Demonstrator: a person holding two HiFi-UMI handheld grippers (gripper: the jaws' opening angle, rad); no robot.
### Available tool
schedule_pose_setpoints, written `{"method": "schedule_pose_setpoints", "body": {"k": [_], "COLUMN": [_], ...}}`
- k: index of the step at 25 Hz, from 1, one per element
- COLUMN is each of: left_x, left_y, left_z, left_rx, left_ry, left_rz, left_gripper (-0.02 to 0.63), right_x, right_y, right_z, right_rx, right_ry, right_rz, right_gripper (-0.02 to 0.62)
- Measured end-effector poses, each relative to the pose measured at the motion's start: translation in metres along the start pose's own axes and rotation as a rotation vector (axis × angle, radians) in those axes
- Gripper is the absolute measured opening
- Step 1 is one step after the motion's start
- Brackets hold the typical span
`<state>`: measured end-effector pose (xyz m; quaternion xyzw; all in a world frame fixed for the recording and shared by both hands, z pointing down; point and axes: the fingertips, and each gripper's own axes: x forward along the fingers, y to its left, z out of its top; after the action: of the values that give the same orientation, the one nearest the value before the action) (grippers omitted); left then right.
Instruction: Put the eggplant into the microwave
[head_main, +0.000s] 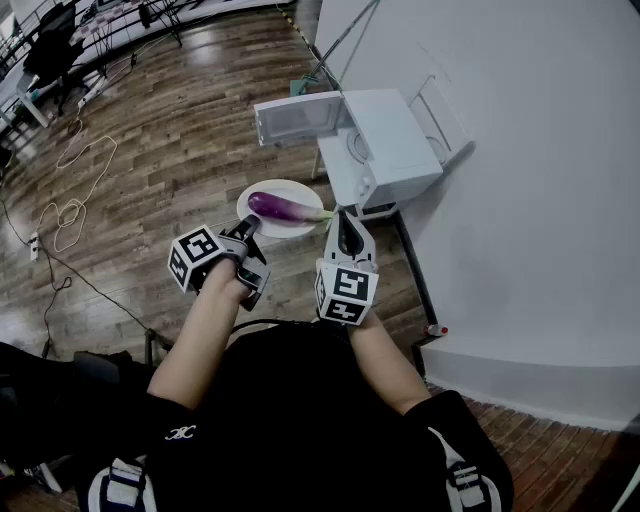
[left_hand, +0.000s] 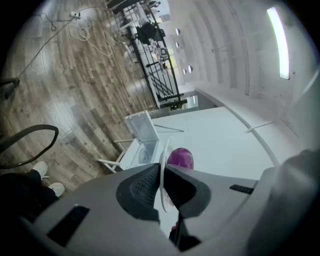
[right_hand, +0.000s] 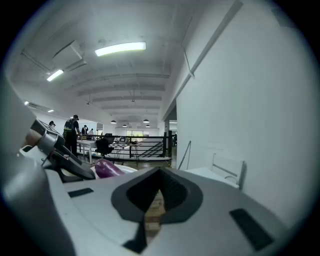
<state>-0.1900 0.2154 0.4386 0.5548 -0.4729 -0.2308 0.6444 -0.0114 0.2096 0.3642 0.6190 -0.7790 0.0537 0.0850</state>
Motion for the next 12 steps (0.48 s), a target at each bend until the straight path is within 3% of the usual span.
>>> {"method": "schedule_pose_setpoints", "body": {"k": [12], "left_x": [0.0058], "left_y": [0.0026], "left_z": [0.0049], "left_rx": [-0.018], "left_ry": [0.010], "left_rz": [-0.005], "left_gripper": [0.014], "right_x": [0.0045], "right_y": [0.0061], "right_z": [0.0083], "right_rx": [0.010], "right_ry": [-0.039], "right_rz": [0.003], "right_gripper": [0.008]}}
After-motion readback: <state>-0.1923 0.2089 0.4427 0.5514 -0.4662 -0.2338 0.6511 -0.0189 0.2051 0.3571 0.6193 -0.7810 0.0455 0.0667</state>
